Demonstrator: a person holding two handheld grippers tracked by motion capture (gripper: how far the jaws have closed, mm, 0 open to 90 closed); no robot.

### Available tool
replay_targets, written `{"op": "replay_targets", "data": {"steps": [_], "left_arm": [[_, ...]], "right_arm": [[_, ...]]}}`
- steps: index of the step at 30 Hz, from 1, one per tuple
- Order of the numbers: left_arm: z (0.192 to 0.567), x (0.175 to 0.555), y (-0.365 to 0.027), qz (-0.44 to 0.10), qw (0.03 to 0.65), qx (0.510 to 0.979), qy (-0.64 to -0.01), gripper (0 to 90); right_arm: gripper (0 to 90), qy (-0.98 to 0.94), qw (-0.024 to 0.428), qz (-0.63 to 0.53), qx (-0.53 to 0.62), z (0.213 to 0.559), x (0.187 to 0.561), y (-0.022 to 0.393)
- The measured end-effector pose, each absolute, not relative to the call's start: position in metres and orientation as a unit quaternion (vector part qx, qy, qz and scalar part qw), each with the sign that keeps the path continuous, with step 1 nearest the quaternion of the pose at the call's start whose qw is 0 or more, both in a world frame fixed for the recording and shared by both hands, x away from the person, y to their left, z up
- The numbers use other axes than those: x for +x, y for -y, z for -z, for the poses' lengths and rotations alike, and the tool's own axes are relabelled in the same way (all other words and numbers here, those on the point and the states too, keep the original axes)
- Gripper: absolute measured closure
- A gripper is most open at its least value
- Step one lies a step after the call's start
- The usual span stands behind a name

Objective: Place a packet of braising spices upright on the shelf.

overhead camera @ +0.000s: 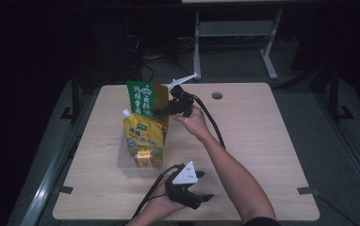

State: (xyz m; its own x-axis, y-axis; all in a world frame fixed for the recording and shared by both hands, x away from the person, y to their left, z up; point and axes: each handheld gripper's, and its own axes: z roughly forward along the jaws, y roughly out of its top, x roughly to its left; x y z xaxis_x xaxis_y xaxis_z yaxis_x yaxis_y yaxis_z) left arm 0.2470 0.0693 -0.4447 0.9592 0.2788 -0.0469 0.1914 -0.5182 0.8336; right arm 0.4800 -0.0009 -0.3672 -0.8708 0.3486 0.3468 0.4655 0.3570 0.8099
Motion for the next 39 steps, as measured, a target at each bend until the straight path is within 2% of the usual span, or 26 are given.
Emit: {"op": "replay_targets", "data": {"steps": [17,39], "left_arm": [[0.444,0.248,-0.071,-0.047,0.472,0.869,-0.138,23.5],[0.447,0.247,-0.070,-0.042,0.469,0.870,-0.144,23.5]], "right_arm": [[44.2,0.814,0.071,0.507,-0.274,0.366,0.479,0.033],[41.4,0.812,0.053,0.503,-0.291,0.359,0.468,0.086]]}}
